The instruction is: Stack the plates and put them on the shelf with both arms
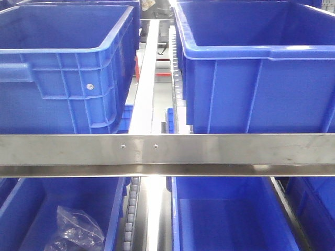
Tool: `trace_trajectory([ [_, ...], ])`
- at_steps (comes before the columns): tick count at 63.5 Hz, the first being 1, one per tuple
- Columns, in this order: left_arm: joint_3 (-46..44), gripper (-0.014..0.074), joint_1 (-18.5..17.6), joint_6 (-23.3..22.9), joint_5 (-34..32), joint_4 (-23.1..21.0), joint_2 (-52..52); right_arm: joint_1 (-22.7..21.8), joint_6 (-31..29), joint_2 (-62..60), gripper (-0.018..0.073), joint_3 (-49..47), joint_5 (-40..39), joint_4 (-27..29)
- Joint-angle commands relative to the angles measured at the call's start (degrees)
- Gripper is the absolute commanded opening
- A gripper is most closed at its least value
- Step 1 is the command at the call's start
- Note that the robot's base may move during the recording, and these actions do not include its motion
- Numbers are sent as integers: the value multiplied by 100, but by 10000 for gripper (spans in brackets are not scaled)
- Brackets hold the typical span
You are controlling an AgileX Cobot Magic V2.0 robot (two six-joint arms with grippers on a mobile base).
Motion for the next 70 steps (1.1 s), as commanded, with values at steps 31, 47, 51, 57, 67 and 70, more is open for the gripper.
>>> trace_trajectory([
  [31,-150,86,22,-41,-331,-6,-48,6,-11,-102,53,14,-466,4],
  [47,-150,86,22,-41,-331,-6,-96,6,-11,-102,53,14,-466,4],
  [51,-138,86,22,-41,-331,-6,-239,6,-11,-102,53,14,-466,4],
  [57,-17,86,22,-41,-385,350,-836,6,-11,-102,53,14,-466,4],
  [67,573,86,35,-41,-1019,511,-2234,6,-11,-102,53,14,-466,4],
  [70,822,86,78,-41,-1269,524,-2649,6,-11,-102,53,14,-466,4],
])
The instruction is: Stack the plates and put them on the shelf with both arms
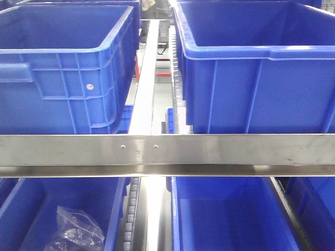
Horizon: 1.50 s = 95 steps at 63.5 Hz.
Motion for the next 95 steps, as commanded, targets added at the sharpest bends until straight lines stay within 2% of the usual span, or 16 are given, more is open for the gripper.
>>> trace_trajectory([
  [1,224,86,67,-41,-863,81,-639,6,-23,-102,53,14,-507,4],
  [14,1317,86,411,-41,-1490,95,-2251,6,-23,-102,53,14,-507,4],
  [34,2250,86,648,-41,-1544,62,-3675,6,-23,-102,53,14,-507,4],
  [73,2250,86,682,-29,-1608,18,-3665,6,-23,-102,53,14,-507,4],
  [82,2250,86,704,745,-1612,-490,-3665,6,-23,-102,53,14,-507,4],
  [95,2250,86,704,759,-1591,-664,-3665,6,-23,-102,53,14,-507,4],
])
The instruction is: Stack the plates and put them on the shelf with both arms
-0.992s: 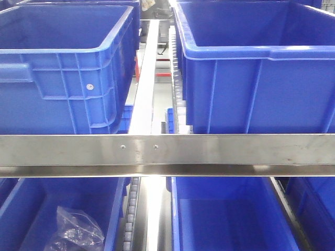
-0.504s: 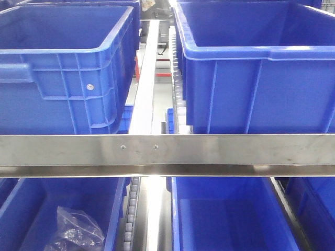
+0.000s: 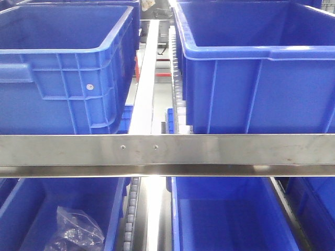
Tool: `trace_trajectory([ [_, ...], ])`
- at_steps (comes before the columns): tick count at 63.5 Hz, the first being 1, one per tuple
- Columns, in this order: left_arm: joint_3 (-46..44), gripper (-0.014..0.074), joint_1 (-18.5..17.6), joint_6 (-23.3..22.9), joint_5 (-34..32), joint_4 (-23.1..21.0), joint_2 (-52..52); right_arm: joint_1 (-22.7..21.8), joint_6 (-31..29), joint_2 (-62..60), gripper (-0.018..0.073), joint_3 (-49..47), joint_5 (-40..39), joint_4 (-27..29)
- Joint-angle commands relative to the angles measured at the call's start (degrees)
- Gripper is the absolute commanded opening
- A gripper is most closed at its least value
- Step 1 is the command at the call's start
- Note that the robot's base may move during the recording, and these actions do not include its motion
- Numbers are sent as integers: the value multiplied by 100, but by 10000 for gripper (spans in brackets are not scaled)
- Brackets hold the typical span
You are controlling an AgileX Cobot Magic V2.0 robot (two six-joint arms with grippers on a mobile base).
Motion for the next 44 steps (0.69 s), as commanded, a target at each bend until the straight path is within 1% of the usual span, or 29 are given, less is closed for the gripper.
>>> trace_trajectory([
  [1,23,86,2,29,-518,-134,-110,6,-23,-102,53,5,-515,4],
  [44,23,86,2,29,-529,-134,-110,6,-23,-102,53,5,-515,4],
])
